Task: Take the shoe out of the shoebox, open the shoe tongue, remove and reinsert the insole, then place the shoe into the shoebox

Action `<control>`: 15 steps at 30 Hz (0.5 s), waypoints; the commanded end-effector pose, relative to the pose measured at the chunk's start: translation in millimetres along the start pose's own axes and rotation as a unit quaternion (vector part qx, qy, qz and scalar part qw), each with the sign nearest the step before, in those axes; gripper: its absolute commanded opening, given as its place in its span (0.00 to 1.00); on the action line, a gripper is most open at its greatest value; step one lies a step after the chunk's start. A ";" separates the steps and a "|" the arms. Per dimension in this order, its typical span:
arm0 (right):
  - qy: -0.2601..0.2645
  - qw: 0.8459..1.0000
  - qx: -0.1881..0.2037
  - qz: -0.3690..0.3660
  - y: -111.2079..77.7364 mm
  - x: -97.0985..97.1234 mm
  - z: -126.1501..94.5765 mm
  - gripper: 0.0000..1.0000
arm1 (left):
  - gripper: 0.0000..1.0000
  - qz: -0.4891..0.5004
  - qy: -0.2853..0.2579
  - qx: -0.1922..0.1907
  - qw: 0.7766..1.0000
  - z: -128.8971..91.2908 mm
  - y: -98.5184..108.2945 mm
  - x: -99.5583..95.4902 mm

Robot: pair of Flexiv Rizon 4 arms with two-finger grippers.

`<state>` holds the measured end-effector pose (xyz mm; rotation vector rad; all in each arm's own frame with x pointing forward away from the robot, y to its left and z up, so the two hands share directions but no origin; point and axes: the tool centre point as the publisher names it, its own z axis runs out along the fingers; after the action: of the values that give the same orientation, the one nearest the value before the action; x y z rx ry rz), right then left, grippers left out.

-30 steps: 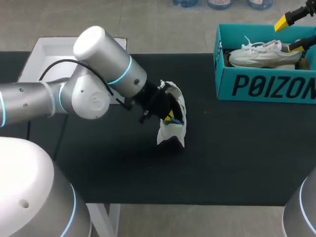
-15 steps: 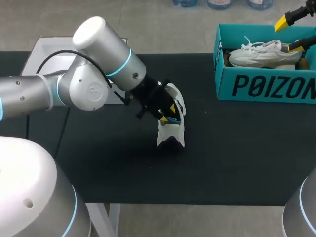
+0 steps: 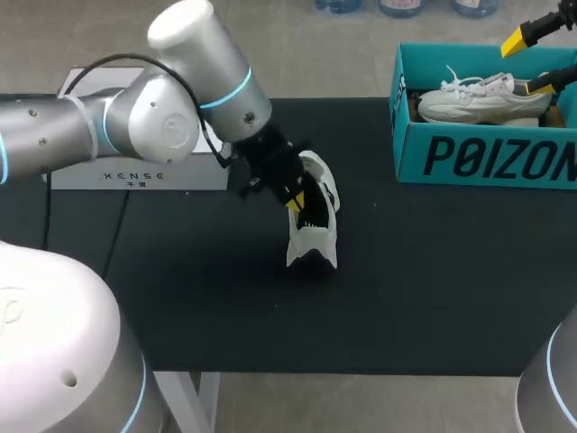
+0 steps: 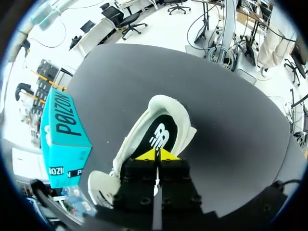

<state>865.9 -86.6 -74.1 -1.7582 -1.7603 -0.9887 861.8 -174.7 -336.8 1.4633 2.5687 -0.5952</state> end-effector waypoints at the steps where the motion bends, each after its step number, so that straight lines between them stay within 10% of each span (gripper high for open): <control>1: -0.001 1.000 0.000 0.000 0.4 -0.1 0.3 1.00 | 0.00 0.079 0.166 -0.003 0.983 5.7 0.7 -21.5; 15: -0.001 1.000 0.000 0.000 0.4 -0.1 0.3 1.00 | 0.00 0.160 0.238 -0.014 0.958 38.8 -8.6 -1.8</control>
<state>865.9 -86.6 -74.1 -1.7582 -1.7603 -0.9888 848.2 -190.7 -366.2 2.0980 2.4894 -0.2788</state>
